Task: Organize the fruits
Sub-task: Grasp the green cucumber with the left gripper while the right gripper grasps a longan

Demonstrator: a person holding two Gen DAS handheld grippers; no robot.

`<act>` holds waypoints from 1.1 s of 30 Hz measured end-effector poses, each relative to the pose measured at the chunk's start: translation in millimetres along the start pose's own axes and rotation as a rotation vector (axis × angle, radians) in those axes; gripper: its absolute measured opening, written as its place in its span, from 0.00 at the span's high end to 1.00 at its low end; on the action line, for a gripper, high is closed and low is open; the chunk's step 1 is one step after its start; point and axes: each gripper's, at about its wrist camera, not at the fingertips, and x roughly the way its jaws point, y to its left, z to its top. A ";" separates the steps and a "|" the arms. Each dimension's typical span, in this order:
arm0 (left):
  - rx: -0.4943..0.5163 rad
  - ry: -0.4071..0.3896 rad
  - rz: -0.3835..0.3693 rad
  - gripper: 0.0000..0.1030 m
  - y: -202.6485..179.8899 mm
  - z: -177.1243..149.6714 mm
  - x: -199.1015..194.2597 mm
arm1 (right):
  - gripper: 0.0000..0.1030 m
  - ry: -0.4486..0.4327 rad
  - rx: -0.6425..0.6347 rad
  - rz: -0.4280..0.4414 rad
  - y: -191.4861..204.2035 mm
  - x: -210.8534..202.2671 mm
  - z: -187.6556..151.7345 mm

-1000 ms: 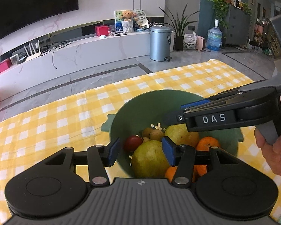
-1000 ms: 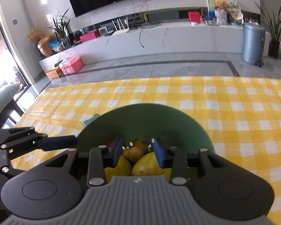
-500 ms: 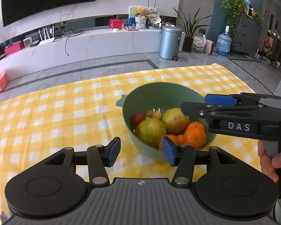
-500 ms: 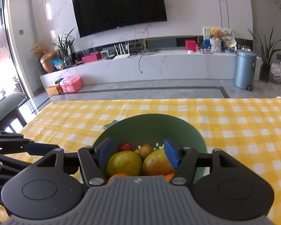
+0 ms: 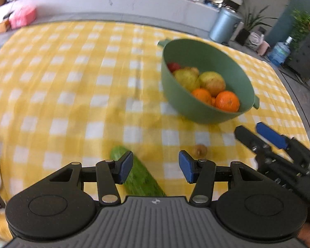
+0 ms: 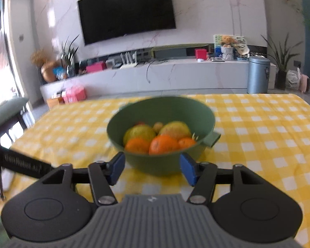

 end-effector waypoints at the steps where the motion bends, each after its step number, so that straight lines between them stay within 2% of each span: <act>1: -0.004 0.007 0.012 0.40 -1.3 -2.4 1.0 | 0.54 0.011 -0.012 0.016 1.2 1.5 -4.5; 5: -0.006 0.044 0.066 0.36 -7.1 -15.5 7.3 | 0.61 0.059 -0.070 0.063 9.1 14.0 -17.1; 12: -0.001 0.084 0.110 0.35 -11.6 -29.8 15.1 | 0.64 0.159 -0.158 0.099 19.8 42.9 -30.0; 21: -0.040 0.076 0.108 0.34 -5.7 -34.0 25.3 | 0.71 0.227 -0.144 0.103 19.8 61.1 -38.0; 26: -0.040 0.066 0.123 0.34 -5.1 -34.6 31.6 | 0.79 0.245 -0.135 0.110 20.2 64.5 -39.0; 33: -0.025 0.034 0.140 0.32 -8.7 -37.2 35.2 | 0.79 0.250 -0.111 0.098 15.4 61.0 -37.6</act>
